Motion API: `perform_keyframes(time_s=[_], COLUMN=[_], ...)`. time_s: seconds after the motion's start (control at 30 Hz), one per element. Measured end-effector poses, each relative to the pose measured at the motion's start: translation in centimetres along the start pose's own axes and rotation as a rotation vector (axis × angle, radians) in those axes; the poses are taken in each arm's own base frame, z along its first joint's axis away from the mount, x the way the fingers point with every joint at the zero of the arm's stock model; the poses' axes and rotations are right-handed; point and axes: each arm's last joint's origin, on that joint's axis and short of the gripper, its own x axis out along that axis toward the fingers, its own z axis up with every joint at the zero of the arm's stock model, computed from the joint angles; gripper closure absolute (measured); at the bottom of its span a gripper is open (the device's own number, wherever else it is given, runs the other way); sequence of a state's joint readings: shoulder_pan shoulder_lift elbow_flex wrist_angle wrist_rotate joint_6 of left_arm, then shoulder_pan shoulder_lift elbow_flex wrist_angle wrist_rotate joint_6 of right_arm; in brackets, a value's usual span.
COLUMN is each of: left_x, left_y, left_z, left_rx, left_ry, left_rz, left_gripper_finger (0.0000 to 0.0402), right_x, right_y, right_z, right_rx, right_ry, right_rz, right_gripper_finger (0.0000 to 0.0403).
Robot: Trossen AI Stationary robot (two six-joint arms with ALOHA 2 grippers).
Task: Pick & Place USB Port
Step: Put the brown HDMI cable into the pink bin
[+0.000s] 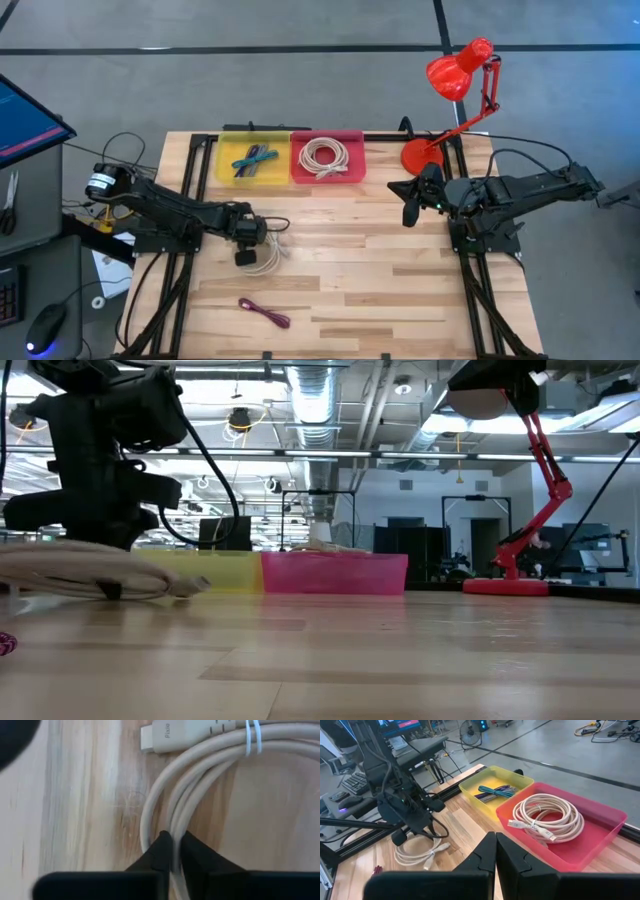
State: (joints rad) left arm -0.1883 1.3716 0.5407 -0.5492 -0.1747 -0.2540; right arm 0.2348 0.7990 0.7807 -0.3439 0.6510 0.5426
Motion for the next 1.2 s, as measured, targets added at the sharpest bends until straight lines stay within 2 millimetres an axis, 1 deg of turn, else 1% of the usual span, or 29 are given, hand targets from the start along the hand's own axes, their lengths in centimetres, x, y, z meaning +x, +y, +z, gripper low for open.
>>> perform_keyframes(time_s=[0.03, 0.13, 0.27, 0.3, 0.4, 0.63, 0.83, 0.93, 1.0, 1.1, 1.2], left_x=[0.0, -0.2, -1.2, -1.7, -3.8, -8.3, -11.5, -12.4, -12.8, -12.9, -12.9], left_y=[0.0, 0.0, 0.1, 0.2, 0.4, 1.5, 2.3, 2.6, 2.9, 3.6, 4.5], left_z=[0.0, 0.0, 0.1, 0.2, 1.1, 1.6, 1.9, 2.2, 2.4, 2.6, 2.9], left_rx=[-0.016, -0.049, -0.089, -0.101, -0.153, -0.235, -0.296, -0.319, -0.342, -0.385, -0.439], left_ry=[0.001, -0.007, -0.049, -0.068, -0.206, -0.453, -0.610, -0.653, -0.676, -0.693, -0.711], left_rz=[0.000, -0.003, -0.031, -0.036, -0.053, 0.005, 0.071, 0.125, 0.163, 0.213, 0.256], left_gripper_finger=[0.0384, 0.0385, 0.0386, 0.0387, 0.0387, 0.0387, 0.0387, 0.0387, 0.0387, 0.0387, 0.0387], right_x=[0.0, 0.0, 0.0, 0.0, 0.0, 0.0, 0.0, 0.1, 0.3, 0.9, 1.5], right_y=[0.0, 0.0, 0.0, 0.0, 0.0, 0.0, 0.0, 0.2, 0.5, 1.2, 1.7], right_z=[0.0, 0.0, 0.0, 0.0, 0.0, 0.0, 0.0, 0.1, 0.1, 0.2, 0.5], right_rx=[0.000, 0.000, 0.000, 0.000, 0.000, 0.000, 0.024, 0.095, 0.108, 0.139, 0.234], right_ry=[0.001, 0.000, 0.000, 0.000, 0.000, 0.000, -0.002, -0.006, 0.010, 0.009, -0.022], right_rz=[0.000, 0.000, 0.000, 0.000, 0.000, -0.001, 0.001, 0.016, 0.067, 0.119, 0.147], right_gripper_finger=[0.0402, 0.0402, 0.0402, 0.0402, 0.0402, 0.0402, 0.0402, 0.0402, 0.0402, 0.0402, 0.0401])
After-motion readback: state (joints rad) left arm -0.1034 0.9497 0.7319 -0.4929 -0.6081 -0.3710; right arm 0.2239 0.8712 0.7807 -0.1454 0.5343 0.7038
